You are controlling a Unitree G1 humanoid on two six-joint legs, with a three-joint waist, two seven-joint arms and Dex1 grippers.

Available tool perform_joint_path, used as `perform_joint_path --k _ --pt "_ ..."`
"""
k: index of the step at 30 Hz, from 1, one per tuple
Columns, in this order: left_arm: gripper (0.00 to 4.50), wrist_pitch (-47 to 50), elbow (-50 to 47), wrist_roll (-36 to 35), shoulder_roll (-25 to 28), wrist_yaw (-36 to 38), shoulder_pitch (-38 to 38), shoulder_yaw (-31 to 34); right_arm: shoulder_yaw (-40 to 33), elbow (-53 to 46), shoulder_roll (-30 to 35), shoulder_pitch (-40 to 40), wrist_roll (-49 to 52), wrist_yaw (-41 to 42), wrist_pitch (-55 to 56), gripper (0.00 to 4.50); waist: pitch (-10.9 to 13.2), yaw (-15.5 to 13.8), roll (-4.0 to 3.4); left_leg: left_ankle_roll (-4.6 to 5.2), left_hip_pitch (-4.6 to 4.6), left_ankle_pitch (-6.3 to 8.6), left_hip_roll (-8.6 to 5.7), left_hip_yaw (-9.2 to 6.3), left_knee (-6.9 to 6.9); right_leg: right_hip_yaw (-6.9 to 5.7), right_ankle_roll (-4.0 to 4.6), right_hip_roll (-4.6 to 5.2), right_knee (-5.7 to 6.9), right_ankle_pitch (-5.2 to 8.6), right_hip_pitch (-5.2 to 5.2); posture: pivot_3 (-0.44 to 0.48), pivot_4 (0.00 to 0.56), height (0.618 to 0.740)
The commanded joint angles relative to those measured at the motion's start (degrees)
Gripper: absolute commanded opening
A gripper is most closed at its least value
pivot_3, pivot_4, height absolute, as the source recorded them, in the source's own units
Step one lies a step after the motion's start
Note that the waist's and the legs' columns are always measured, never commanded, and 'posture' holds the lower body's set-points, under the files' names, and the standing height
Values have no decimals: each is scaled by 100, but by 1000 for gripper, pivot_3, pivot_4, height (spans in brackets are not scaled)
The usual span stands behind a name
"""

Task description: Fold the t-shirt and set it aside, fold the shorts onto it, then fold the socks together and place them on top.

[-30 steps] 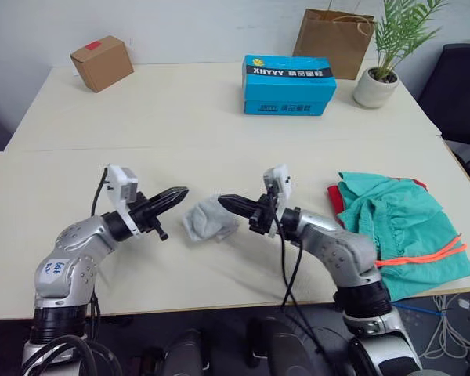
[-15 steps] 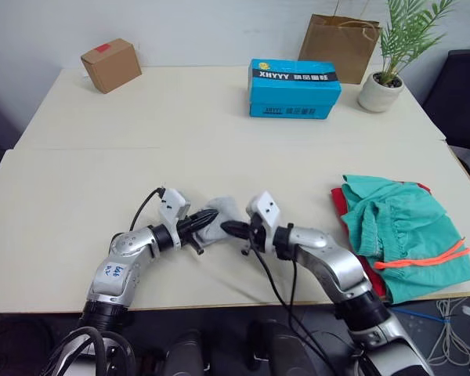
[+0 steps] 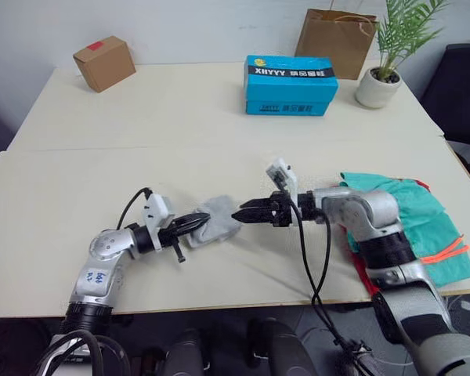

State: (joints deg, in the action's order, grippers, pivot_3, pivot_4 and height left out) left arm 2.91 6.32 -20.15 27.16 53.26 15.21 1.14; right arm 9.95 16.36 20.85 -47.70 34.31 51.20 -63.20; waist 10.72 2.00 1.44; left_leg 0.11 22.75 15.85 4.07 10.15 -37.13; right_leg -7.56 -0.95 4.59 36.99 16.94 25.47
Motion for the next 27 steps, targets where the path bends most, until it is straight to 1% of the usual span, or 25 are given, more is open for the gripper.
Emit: perform_joint_path --k 1,3,6,10,13,14,15,17,19,22,24,26,27 --pt "0 -188 40 -38 -17 86 -98 70 305 660 -208 -379 -284 228 78 3241 0 0 0 3 1 -1 0 0 -1 0 -1 0 1 0 0 0 150 740" --pt "0 -267 116 12 -50 92 -106 47 487 929 -333 -501 -451 383 219 3241 0 -4 0 11 2 2 -1 -1 -2 0 -2 1 2 -1 0 0 150 740" --pt "0 -395 270 262 31 39 -46 -32 656 1038 -578 -675 -539 587 270 2665 0 11 0 14 1 3 -1 -1 -2 1 -5 1 2 -3 0 0 150 740" --pt "0 -440 356 194 38 71 30 96 556 1351 -899 -860 -720 572 486 1216 0 45 0 5 0 -2 1 -1 2 -1 -5 -1 8 -3 1 0 150 740" --pt "0 -362 291 74 86 172 -19 156 406 1415 -848 -875 -750 694 546 213 0 68 0 4 1 -4 0 -1 -3 0 -5 2 11 -3 1 0 150 740" --pt "0 -360 227 14 80 140 -5 228 369 1263 -724 -827 -690 833 479 23 0 71 0 4 1 -3 0 -1 -3 0 -5 3 11 -3 1 0 150 740" --pt "0 -312 140 -85 49 74 40 320 401 1061 -574 -771 -643 996 379 10 0 76 0 4 2 -3 0 -2 -2 0 -5 3 11 -3 1 0 150 740" --pt "0 -7 -265 -481 -23 0 153 481 512 373 -66 -566 -483 1424 131 10 0 45 0 4 6 -3 0 -5 -1 -2 -5 3 8 -3 2 0 150 740" --pt "0 535 -857 -944 81 83 203 532 412 -448 566 -338 -166 1780 -214 10 1 -13 0 5 26 -3 -1 -17 -7 -7 -8 4 -3 -5 8 0 150 740" --pt "609 941 -1410 -1057 245 -104 247 597 -93 -1597 1563 -12 561 2272 -739 0 1 -41 0 11 33 2 -6 -17 -8 -8 -15 8 -17 -9 8 0 150 740" --pt "1246 1111 -1626 -1207 293 -100 257 644 -569 -2164 2350 147 1078 2553 -1193 0 3 -43 -4 14 33 4 -9 -16 -7 -8 -17 9 -22 -10 6 0 150 740" --pt "1824 1171 -1708 -1259 295 -65 254 644 -1021 -2425 3164 308 1355 2744 -1422 0 7 -47 -9 21 33 7 -12 -17 -5 -8 -18 9 -26 -10 6 0 150 740" --pt "2208 1217 -1757 -1303 286 -51 221 641 -1219 -2479 3582 434 1390 2811 -1417 0 8 -49 -9 36 33 17 -12 -17 -5 -9 -18 9 -28 -10 6 0 150 740"
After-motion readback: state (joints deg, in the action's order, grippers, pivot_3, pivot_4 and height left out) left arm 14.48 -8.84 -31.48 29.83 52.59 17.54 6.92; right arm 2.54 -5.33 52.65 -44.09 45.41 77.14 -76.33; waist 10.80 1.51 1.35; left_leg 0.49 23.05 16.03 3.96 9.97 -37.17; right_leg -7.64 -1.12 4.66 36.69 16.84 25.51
